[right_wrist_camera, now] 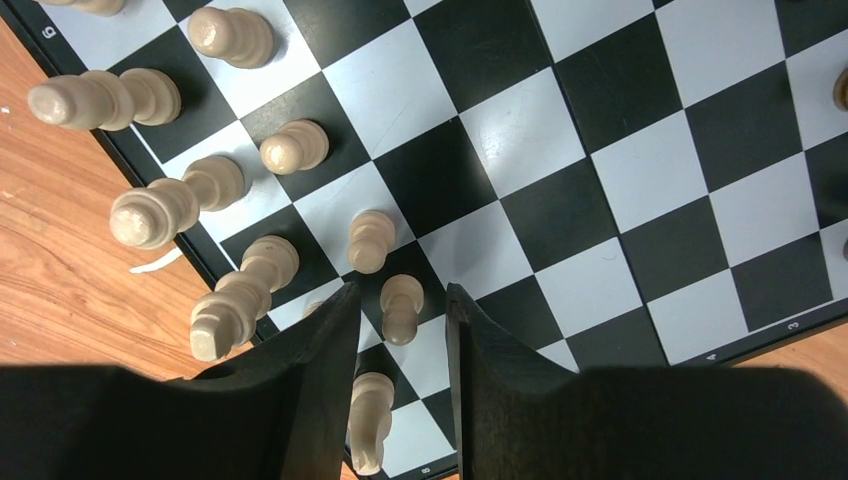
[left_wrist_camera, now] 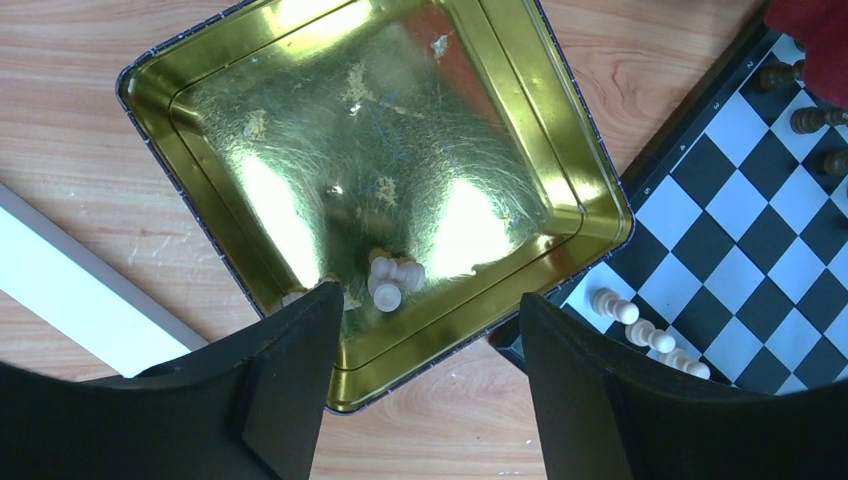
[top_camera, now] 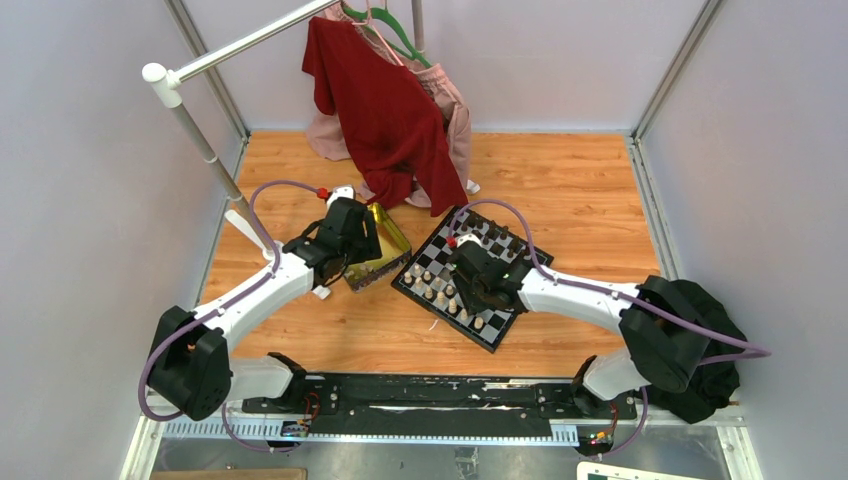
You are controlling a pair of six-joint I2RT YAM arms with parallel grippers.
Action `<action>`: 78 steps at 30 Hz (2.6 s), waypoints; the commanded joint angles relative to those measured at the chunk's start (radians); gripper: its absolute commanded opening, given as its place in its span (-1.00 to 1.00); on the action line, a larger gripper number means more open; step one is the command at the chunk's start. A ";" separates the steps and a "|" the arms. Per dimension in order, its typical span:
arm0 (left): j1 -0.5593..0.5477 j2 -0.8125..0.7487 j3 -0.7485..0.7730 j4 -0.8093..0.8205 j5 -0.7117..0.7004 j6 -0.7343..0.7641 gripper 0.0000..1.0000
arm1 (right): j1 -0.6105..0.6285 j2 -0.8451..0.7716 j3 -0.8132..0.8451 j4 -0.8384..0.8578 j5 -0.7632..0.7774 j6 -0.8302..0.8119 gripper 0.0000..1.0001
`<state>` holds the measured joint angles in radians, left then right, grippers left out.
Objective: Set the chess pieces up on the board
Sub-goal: Place the chess piece on the chessboard, then pick up the chess piece from the storage box.
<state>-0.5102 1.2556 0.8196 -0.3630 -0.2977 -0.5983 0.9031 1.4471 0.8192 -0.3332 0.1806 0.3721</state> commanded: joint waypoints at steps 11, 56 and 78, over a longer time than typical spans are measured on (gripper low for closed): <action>0.014 0.119 0.001 0.010 -0.056 0.007 0.32 | 0.015 -0.127 0.101 -0.128 0.093 -0.036 -0.16; 0.033 0.155 0.090 0.004 -0.009 -0.006 -0.77 | 0.007 -0.161 0.071 -0.107 0.125 -0.056 -0.15; -0.229 0.028 0.278 -0.188 0.075 0.159 -0.87 | -0.312 -0.349 -0.060 -0.011 0.186 -0.016 -0.15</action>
<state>-0.6422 1.2930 1.0557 -0.5041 -0.2241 -0.5137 0.6678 1.1370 0.7948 -0.3882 0.3458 0.3313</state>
